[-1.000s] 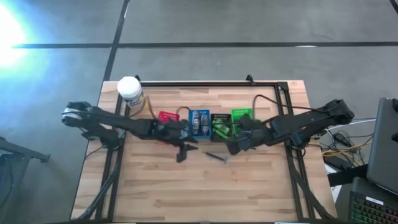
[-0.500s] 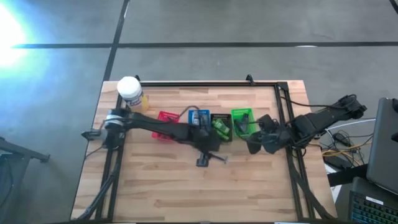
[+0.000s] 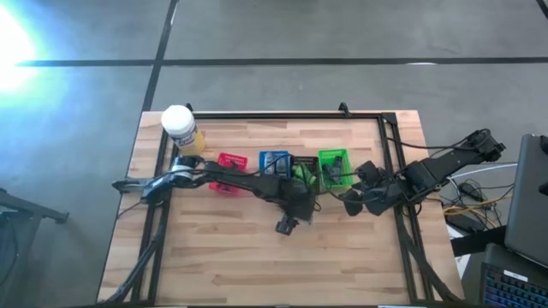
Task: Pick & Place Travel size toiletries
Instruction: Put the blue razor into the red basket
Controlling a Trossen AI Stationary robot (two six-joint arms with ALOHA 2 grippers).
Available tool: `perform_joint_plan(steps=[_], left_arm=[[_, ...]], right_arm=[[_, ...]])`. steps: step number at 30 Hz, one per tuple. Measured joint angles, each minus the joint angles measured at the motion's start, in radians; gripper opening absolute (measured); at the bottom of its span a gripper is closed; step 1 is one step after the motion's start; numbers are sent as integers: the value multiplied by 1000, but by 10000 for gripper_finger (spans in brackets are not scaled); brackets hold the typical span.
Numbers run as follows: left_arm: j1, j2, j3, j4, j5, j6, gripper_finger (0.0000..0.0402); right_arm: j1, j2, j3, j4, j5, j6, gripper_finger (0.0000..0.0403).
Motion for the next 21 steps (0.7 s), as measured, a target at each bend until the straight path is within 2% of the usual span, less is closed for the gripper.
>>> perform_joint_plan(steps=[6,13,21], left_arm=[[0,9,-37,-15,-5,11,207],[4,10,-84,3,-56,12,181],[4,9,-94,1,-67,4,133]], right_arm=[[0,-7,13,-1,0,-36,337],[-1,-9,5,-4,0,-38,355],[-1,-9,5,-4,0,-38,353]])
